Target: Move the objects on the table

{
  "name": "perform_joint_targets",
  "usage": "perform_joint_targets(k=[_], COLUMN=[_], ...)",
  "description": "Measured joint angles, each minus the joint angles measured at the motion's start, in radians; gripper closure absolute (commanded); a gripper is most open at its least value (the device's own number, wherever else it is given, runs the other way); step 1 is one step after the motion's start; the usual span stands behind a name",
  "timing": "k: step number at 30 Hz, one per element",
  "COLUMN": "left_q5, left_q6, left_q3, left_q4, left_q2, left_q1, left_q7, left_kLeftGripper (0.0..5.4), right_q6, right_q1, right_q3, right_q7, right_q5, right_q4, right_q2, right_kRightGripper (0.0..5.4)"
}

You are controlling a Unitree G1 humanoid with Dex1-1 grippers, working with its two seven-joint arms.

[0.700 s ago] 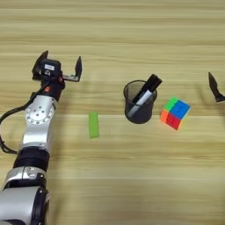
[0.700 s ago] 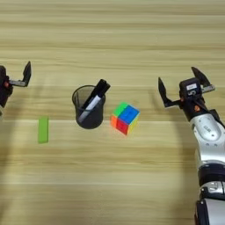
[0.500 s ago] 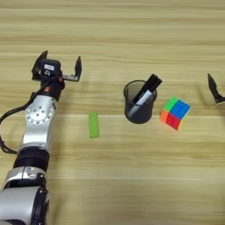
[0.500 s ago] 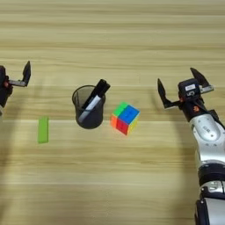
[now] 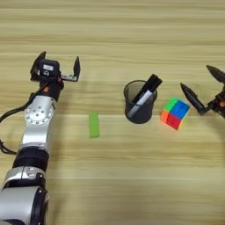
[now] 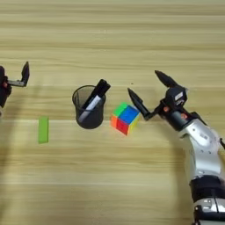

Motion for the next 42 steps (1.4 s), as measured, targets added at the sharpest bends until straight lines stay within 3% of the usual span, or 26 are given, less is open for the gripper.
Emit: perform_joint_targets(k=[6, 11, 22, 35, 42], left_q5=[0.0, 0.002, 0.005, 0.006, 0.006], left_q6=[0.0, 0.0, 0.002, 0.002, 0.002], left_q3=[-0.004, -0.015, -0.024, -0.027, -0.027], left_q4=[0.0, 0.0, 0.0, 0.002, 0.002], left_q2=[0.0, 0.0, 0.0, 0.0, 0.0], left_q1=[0.0, 0.0, 0.0, 0.0, 0.0], left_q7=[0.0, 0.001, 0.001, 0.001, 0.001], left_kLeftGripper=[0.0, 0.0, 0.0, 0.0, 0.0], right_q6=[0.065, 0.101, 0.077, 0.056, 0.039], right_q1=[0.08, 0.087, 0.077, 0.07, 0.063], right_q3=[0.074, 0.103, 0.107, 0.077, 0.085], right_q7=[0.113, 0.152, 0.1, 0.083, 0.06], right_q5=[-0.018, -0.054, -0.146, -0.126, -0.179], right_q4=[-0.056, -0.058, -0.017, -0.003, 0.035], right_q2=[-0.011, -0.032, -0.037, -0.031, -0.033], right_kRightGripper=[0.02, 0.02, 0.02, 0.02, 0.02])
